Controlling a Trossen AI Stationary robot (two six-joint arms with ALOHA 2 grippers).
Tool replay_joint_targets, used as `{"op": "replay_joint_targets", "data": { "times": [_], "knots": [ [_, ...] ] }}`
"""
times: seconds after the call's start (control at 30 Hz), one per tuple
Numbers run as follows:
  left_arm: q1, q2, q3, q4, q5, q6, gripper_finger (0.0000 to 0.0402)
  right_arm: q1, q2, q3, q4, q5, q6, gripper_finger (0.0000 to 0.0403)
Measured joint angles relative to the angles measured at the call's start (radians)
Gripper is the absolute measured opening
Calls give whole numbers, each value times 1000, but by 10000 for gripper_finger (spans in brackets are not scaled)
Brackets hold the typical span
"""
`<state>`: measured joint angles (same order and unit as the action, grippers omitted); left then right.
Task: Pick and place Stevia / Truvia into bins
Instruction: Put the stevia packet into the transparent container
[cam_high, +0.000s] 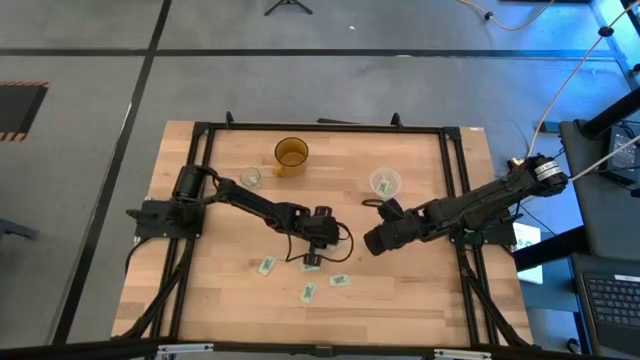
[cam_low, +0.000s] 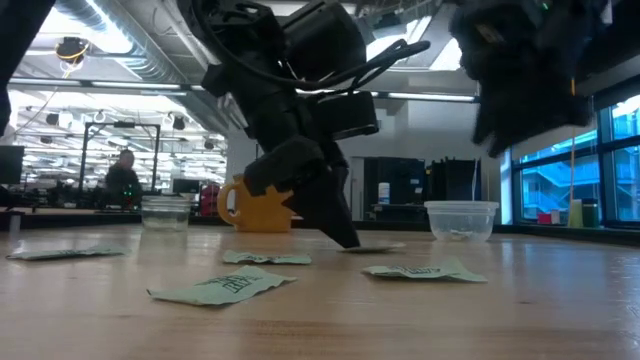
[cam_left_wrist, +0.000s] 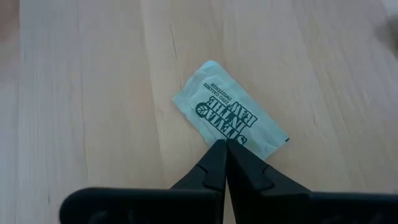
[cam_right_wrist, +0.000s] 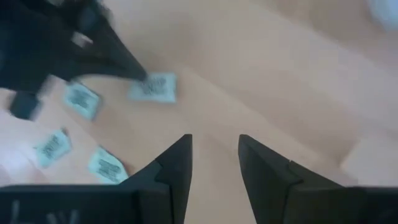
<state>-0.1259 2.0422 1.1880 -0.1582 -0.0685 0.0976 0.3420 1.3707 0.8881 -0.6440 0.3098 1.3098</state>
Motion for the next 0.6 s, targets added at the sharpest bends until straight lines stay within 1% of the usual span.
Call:
{"op": "replay_joint_targets", "data": {
  "times": [0.07, 0.1, 0.2, 0.3, 0.4, 0.47, 0.6],
  "knots": [
    [0, 1, -1, 33, 2, 2, 6, 13, -4, -51, 37, -33, 50, 134],
    [0, 2, -1, 45, 6, 3, 6, 19, -4, -84, 87, -45, 74, 134],
    [0, 2, -2, 74, 9, 4, 6, 36, -10, -196, 310, -52, 139, 134],
    [1, 4, -3, 94, 11, 19, 6, 37, -11, -299, 565, -50, 160, 134],
    [0, 5, -3, 111, 11, 20, 6, 36, -9, -377, 728, -21, 198, 134],
    [0, 5, -4, 117, 9, 20, 6, 35, -9, -409, 775, 5, 209, 134],
    [2, 7, -4, 142, 0, 6, 6, 34, -8, -431, 774, 9, 233, 134]
  ]
}}
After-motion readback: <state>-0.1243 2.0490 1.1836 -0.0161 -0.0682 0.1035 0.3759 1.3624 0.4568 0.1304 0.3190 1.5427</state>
